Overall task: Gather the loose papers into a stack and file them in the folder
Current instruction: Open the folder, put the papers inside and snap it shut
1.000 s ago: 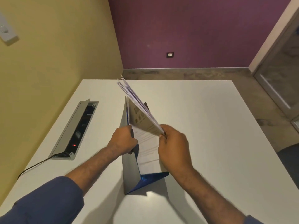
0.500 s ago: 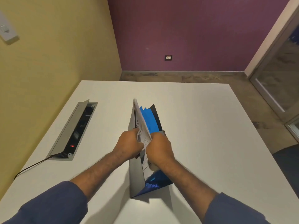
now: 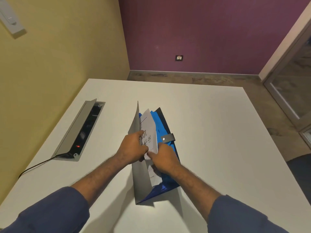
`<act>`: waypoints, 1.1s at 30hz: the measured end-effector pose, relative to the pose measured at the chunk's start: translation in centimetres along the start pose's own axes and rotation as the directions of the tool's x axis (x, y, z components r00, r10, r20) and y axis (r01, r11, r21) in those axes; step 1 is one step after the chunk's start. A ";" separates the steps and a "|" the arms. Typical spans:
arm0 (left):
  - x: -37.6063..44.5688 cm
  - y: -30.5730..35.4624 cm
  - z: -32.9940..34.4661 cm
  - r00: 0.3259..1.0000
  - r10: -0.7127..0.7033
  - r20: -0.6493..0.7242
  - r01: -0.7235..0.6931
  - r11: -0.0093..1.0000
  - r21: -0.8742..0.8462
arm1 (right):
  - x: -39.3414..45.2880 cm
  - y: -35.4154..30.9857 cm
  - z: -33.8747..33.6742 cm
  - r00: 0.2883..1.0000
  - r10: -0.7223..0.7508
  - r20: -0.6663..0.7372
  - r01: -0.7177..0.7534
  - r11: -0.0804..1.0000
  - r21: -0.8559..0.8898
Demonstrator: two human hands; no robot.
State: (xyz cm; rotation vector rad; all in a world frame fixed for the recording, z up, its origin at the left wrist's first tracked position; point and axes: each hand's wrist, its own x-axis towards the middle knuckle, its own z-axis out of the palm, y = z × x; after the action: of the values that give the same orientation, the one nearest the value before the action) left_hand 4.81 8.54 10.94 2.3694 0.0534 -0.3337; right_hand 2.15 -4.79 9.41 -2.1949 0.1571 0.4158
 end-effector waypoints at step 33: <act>0.4 3.1 7.8 0.982 0.182 0.051 -0.187 0.973 0.136 | 2.2 7.8 -3.8 0.993 0.004 -0.115 0.055 0.861 0.506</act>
State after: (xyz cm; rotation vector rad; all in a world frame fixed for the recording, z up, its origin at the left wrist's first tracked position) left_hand 3.83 0.94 7.45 2.4829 -0.2142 -0.3012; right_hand 3.12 -12.51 4.96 -1.6914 0.2665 0.2020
